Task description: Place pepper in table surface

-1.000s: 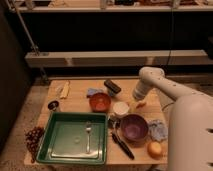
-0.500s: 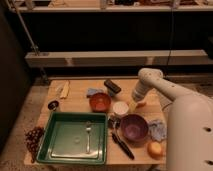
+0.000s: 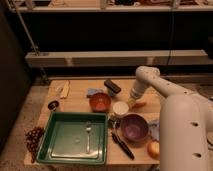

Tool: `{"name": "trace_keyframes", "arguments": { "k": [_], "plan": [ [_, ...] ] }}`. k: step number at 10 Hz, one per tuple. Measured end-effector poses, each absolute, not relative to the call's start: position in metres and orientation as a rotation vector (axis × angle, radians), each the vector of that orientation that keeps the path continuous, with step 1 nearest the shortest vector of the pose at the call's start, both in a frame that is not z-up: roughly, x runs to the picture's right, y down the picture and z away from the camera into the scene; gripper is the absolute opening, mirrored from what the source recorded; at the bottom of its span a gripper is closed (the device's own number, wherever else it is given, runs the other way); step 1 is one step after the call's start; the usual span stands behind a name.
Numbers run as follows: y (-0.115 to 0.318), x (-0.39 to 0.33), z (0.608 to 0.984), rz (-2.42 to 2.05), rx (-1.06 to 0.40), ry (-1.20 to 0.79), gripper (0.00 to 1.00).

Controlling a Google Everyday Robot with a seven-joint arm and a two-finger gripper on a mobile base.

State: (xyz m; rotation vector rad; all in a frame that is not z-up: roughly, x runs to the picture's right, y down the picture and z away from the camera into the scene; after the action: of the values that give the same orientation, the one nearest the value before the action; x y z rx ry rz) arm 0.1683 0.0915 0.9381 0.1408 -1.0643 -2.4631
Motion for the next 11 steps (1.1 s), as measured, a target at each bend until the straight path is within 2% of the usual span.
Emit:
{"name": "trace_keyframes", "arguments": {
  "k": [2,3,8,11],
  "plan": [
    [0.09,0.168,0.937,-2.471,0.135,-1.081,0.08],
    [0.088,0.173,0.934,-2.461,0.131,-1.08,0.02],
    [0.021,0.209,0.884,-2.407,0.143,-1.0,0.0],
    [-0.007,0.212,0.871,-2.399,0.152,-0.987,0.0]
  ]
}}
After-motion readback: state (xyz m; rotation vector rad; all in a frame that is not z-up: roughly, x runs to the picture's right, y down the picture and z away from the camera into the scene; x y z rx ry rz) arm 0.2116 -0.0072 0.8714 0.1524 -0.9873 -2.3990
